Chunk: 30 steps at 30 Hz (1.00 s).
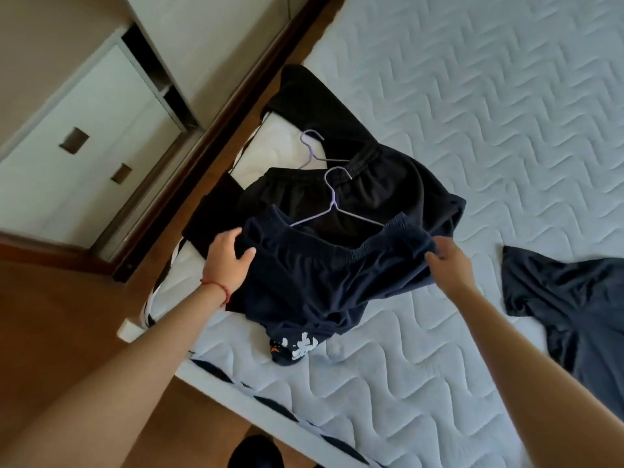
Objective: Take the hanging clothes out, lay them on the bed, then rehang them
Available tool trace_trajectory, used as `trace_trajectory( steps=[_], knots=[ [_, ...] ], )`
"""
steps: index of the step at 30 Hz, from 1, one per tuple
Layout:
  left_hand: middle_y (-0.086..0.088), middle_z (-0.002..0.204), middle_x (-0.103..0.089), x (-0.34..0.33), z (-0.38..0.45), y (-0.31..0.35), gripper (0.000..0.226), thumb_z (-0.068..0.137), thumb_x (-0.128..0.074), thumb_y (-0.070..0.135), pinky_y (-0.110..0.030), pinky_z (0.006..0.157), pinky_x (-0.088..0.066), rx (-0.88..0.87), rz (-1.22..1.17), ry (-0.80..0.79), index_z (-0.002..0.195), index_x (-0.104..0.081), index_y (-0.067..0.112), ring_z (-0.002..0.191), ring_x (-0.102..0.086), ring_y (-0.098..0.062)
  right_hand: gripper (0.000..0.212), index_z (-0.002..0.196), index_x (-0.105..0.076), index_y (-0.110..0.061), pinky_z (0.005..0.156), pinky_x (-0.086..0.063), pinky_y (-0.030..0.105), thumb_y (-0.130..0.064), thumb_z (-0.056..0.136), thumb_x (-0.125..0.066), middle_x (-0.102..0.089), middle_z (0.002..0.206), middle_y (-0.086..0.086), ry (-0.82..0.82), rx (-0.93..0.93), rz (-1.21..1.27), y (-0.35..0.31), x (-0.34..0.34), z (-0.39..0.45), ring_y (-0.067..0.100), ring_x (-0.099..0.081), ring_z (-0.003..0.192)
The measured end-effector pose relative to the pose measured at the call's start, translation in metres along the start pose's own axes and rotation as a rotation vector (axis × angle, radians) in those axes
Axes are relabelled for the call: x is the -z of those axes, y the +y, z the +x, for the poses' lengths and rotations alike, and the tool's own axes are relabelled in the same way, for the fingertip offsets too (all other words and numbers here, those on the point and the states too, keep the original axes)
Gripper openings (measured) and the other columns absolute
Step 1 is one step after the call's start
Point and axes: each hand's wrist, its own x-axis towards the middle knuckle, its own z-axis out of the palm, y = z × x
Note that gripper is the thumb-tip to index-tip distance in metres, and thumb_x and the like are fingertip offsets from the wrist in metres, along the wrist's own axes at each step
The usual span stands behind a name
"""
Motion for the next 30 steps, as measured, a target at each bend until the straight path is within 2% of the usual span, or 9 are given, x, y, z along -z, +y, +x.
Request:
trace_trajectory(
  steps=[3, 6, 9, 12, 15, 18, 23, 27, 30],
  knots=[
    [-0.014, 0.147, -0.035, -0.018, 0.049, -0.006, 0.067, 0.085, -0.061, 0.029, -0.049, 0.108, -0.033, 0.03, 0.111, -0.031, 0.141, -0.03, 0.01, 0.135, -0.034, -0.032, 0.058, 0.139, -0.033, -0.011, 0.102, -0.036, 0.043, -0.014, 0.086, -0.056, -0.042, 0.141, 0.015, 0.009, 0.035, -0.069, 0.002, -0.02, 0.027, 0.034, -0.042, 0.127],
    [-0.016, 0.132, -0.052, -0.035, 0.075, -0.016, 0.057, 0.081, -0.065, 0.032, -0.048, 0.102, -0.041, 0.023, 0.157, -0.118, 0.129, -0.044, 0.008, 0.122, -0.049, -0.034, 0.064, 0.14, -0.031, -0.014, 0.105, -0.035, 0.048, -0.024, 0.084, -0.061, -0.045, 0.139, 0.016, -0.032, 0.018, -0.133, 0.003, -0.037, 0.041, 0.035, -0.04, 0.128],
    [-0.016, 0.121, -0.058, -0.041, 0.082, -0.018, 0.05, 0.079, -0.067, 0.032, -0.049, 0.097, -0.045, 0.013, 0.224, -0.091, 0.117, -0.052, 0.004, 0.114, -0.055, -0.036, 0.055, 0.133, -0.038, -0.013, 0.098, -0.041, 0.047, -0.035, 0.087, -0.058, -0.056, 0.125, 0.02, -0.046, -0.054, -0.233, 0.006, -0.046, 0.039, 0.04, -0.048, 0.117],
    [-0.017, 0.121, -0.059, -0.034, 0.081, -0.014, 0.052, 0.079, -0.067, 0.031, -0.048, 0.097, -0.045, 0.025, 0.252, -0.164, 0.119, -0.052, 0.002, 0.114, -0.055, -0.036, 0.042, 0.123, -0.047, -0.007, 0.082, -0.043, 0.038, -0.031, 0.089, -0.056, -0.062, 0.114, 0.02, -0.025, -0.071, -0.142, 0.007, -0.043, 0.016, 0.039, -0.055, 0.106],
    [-0.019, 0.117, -0.061, -0.018, 0.076, -0.007, 0.043, 0.081, -0.066, 0.028, -0.046, 0.094, -0.047, -0.001, 0.275, -0.224, 0.115, -0.058, 0.004, 0.11, -0.056, -0.038, 0.028, 0.109, -0.054, -0.005, 0.07, -0.037, 0.031, -0.025, 0.09, -0.056, -0.065, 0.099, 0.018, 0.064, 0.011, -0.064, -0.002, -0.03, -0.014, 0.034, -0.057, 0.09],
    [-0.021, 0.117, -0.056, -0.001, 0.064, 0.002, 0.039, 0.081, -0.066, 0.025, -0.045, 0.093, -0.047, -0.069, 0.288, -0.247, 0.114, -0.059, 0.004, 0.109, -0.055, -0.04, 0.022, 0.103, -0.057, -0.005, 0.067, -0.036, 0.03, -0.022, 0.089, -0.059, -0.066, 0.091, 0.016, 0.115, 0.092, -0.021, -0.015, -0.012, -0.044, 0.032, -0.059, 0.085],
    [-0.019, 0.129, -0.053, 0.033, 0.029, 0.03, 0.042, 0.089, -0.057, 0.018, -0.038, 0.097, -0.039, -0.149, 0.19, -0.275, 0.126, -0.048, 0.001, 0.119, -0.05, -0.036, 0.019, 0.097, -0.062, -0.005, 0.069, -0.038, 0.03, -0.015, 0.083, -0.066, -0.064, 0.086, 0.012, 0.222, 0.175, 0.069, -0.043, 0.027, -0.095, 0.023, -0.054, 0.08],
    [-0.02, 0.126, -0.058, 0.073, 0.007, 0.055, 0.041, 0.088, -0.058, 0.018, -0.038, 0.096, -0.041, -0.226, 0.103, -0.213, 0.125, -0.048, 0.003, 0.117, -0.053, -0.035, 0.012, 0.09, -0.062, -0.013, 0.065, -0.036, 0.021, -0.012, 0.08, -0.069, -0.059, 0.078, -0.002, 0.305, 0.227, 0.201, -0.061, 0.068, -0.14, 0.016, -0.054, 0.077],
    [-0.02, 0.119, -0.061, 0.1, -0.013, 0.077, 0.038, 0.086, -0.061, 0.017, -0.038, 0.093, -0.042, -0.286, 0.026, -0.16, 0.119, -0.051, 0.002, 0.111, -0.056, -0.035, 0.014, 0.081, -0.056, -0.016, 0.056, -0.037, 0.009, -0.015, 0.079, -0.07, -0.056, 0.068, -0.005, 0.388, 0.237, 0.265, -0.069, 0.101, -0.171, 0.009, -0.052, 0.063]
  ],
)
